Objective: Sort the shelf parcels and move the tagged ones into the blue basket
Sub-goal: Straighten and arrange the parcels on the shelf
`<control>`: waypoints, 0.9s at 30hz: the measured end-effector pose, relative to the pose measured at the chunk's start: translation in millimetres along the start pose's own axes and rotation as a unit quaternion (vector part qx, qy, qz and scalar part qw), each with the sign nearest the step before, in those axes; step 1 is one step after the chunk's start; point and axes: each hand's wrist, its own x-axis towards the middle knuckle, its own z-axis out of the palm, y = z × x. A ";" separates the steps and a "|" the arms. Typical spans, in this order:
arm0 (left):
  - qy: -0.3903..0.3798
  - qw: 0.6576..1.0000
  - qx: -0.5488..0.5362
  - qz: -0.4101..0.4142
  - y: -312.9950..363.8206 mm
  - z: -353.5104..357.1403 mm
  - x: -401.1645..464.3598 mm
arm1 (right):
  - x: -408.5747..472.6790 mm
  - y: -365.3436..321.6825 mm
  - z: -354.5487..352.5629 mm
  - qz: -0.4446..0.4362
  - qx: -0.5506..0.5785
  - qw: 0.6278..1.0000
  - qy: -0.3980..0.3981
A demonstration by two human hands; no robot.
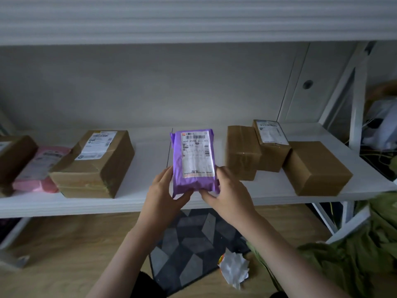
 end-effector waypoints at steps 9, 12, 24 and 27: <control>-0.022 0.992 0.017 -0.123 -60.6 -34.4 -3.7 | 30.5 -20.3 76.6 0.004 -0.005 0.996 -0.085; 0.001 0.990 0.015 -0.137 -70.0 -37.6 -2.4 | 41.4 -20.0 92.8 -0.013 -0.011 0.996 -0.086; 0.060 0.987 0.041 0.144 -5.6 14.2 30.9 | 5.8 49.1 -30.9 0.053 -0.042 0.981 0.182; -0.076 0.996 0.000 0.045 16.3 58.3 56.8 | 7.8 87.6 -49.0 0.108 -0.058 0.971 0.204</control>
